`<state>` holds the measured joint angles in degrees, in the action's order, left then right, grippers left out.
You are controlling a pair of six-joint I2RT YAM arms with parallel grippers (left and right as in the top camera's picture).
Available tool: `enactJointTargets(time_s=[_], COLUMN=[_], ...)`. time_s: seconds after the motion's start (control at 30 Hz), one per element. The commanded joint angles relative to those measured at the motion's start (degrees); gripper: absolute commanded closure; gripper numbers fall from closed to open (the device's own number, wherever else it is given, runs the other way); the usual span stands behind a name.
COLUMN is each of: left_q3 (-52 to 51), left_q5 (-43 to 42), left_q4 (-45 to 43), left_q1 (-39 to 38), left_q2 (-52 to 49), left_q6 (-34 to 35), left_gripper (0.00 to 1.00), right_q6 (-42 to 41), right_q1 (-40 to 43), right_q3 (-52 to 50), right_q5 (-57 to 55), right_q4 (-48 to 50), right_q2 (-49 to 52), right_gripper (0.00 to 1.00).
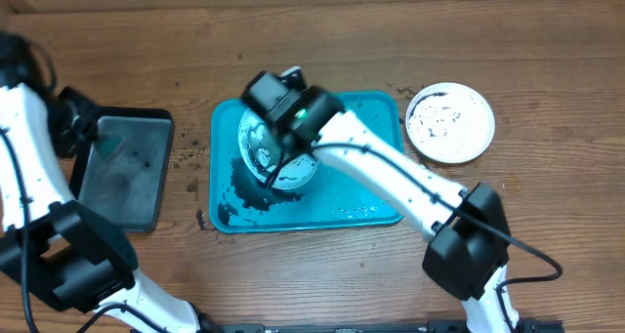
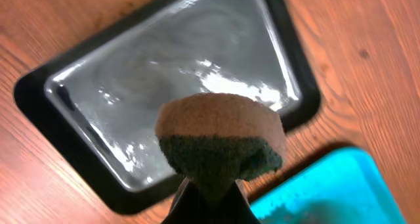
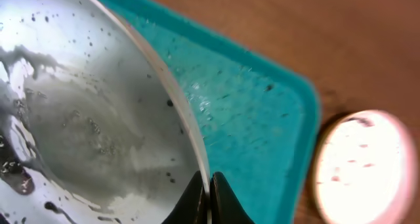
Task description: Clean dirty plates on tray and stack at the side
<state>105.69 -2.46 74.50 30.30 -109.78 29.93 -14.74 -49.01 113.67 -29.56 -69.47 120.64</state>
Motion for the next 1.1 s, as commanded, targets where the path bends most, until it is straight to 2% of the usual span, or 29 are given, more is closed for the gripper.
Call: enactJointTargets(time_s=[0.0,0.2,0.43,0.5,0.6,0.7,0.77,0.87,1.07], left_q3=[-5.4,-15.3,-21.2,-22.0,-22.8,-22.8,-22.8,-22.8,-22.8], left_q5=[-4.0,-5.2,-6.5,-6.4,-6.4,-6.4,-6.4,-6.4,-6.6], left_q4=[-4.0,-14.5,-20.9,-22.0,-23.2,-23.4,-23.5,-23.6,-23.6], left_q1=[2.9,5.0,4.9,4.9,4.9,4.9,4.9,4.9,4.9], left_q2=[0.2,0.0,-0.2,-0.3,-0.4,-0.4,-0.4,-0.4,-0.4], left_q6=[-0.6,-0.5,-0.5,-0.5,-0.1,-0.1,-0.1,-0.1,0.2], left_gripper=[0.96,0.96,0.93,0.85,0.64,0.56,0.45,0.02,0.00], right_q6=[0.2,0.2,0.2,0.2,0.2,1.9,4.1,7.6,14.3], right_q1=[-3.3,-7.0,-8.5,-8.6,-9.0,-9.7,-10.3,-11.5,-13.8], right_q3=[2.0,2.3,2.3,2.3,2.3,2.4,2.3,2.3,2.3], right_q5=[-13.1,-19.9,-24.6,-25.0,-29.9,-33.9,-36.2,-41.9,-47.1], right_q4=[-0.5,-1.9,-2.9,-2.9,-2.9,-2.8,-2.7,-2.0,0.1], right_q2=[-1.7,-1.7,-1.7,-1.7,-1.7,-1.7,-1.7,-1.7,-1.7], right_gripper=[0.96,0.96,0.96,0.96,0.96,0.96,0.96,0.96,0.96])
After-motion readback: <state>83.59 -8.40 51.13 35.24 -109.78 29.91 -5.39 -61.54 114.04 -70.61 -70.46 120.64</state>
